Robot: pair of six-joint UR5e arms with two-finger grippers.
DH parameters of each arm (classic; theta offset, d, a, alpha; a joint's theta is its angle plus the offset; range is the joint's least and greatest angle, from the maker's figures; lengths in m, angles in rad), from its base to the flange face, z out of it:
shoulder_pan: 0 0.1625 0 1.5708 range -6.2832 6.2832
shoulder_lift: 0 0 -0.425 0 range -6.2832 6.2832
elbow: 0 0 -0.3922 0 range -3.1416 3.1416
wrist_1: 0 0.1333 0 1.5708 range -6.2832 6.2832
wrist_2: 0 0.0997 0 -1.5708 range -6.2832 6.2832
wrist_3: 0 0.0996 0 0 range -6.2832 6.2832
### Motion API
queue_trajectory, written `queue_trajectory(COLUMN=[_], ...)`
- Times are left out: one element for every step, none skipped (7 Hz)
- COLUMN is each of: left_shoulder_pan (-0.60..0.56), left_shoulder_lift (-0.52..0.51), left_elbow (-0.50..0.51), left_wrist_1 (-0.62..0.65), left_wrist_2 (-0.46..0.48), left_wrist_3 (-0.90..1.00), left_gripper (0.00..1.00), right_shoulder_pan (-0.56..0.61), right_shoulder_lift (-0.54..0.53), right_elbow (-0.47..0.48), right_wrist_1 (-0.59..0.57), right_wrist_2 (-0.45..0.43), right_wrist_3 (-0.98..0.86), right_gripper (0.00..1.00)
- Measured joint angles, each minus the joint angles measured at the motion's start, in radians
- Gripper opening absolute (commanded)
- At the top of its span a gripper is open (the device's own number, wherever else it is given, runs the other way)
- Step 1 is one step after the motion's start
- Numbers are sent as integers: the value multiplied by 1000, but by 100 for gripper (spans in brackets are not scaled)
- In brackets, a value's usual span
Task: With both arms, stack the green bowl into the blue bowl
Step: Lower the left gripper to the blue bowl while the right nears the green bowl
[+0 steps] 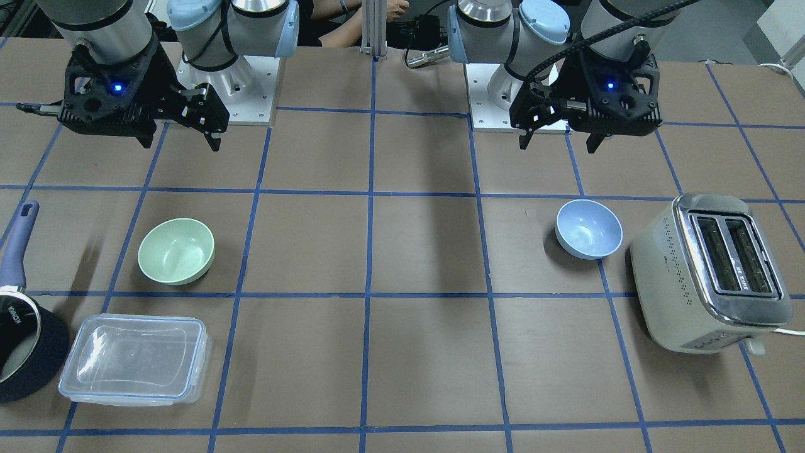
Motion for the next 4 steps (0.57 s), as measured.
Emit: queue_trajectory(left_shoulder_pan=[8, 29, 85, 163], left_shoulder_lift=[0, 1, -1, -11], left_elbow=[-37, -112, -220, -352], left_wrist_1=[-9, 14, 92, 232], left_wrist_2=[1, 3, 2, -1], left_wrist_3=[0, 3, 25, 60], left_gripper=[100, 100, 100, 100], right_shoulder_pan=[0, -1, -6, -18], right_shoulder_lift=[-1, 0, 4, 16], right_elbow=[7, 14, 18, 21], right_wrist_1=[-1, -3, -5, -16], right_wrist_2=[3, 3, 1, -1], right_wrist_3=[0, -1, -8, -20], right_gripper=[100, 100, 100, 100])
